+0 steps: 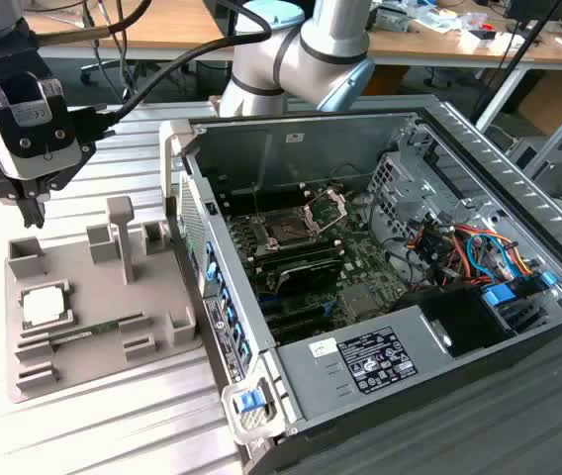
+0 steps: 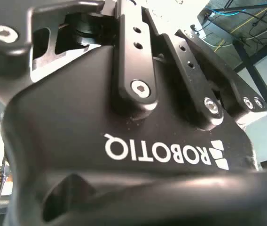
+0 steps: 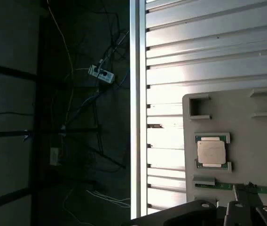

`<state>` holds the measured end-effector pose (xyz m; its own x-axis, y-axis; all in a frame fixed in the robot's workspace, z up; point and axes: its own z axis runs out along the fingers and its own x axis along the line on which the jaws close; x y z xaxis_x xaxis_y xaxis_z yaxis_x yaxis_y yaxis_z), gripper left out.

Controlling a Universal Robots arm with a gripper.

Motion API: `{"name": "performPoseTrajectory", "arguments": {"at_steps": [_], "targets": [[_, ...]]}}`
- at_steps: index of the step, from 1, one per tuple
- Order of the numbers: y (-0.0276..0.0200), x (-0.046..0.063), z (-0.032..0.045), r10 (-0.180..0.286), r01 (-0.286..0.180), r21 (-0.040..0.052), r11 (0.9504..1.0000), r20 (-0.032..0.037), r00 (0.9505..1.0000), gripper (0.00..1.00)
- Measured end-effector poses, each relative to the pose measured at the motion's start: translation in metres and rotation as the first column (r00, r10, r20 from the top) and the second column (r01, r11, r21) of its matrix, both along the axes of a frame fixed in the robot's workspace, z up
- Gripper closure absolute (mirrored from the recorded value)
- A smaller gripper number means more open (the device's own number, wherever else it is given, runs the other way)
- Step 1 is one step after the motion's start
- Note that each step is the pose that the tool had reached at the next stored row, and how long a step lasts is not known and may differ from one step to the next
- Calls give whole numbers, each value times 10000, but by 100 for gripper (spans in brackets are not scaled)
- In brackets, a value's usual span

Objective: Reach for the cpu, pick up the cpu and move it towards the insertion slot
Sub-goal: 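Reach for the cpu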

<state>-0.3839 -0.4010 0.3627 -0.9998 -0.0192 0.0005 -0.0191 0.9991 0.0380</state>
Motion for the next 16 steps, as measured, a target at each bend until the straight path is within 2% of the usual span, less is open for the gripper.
{"name": "performPoseTrajectory", "arguments": {"at_steps": [16], "targets": [[0,-6,-61,0,0,0,10000,1,10000,89]]}}
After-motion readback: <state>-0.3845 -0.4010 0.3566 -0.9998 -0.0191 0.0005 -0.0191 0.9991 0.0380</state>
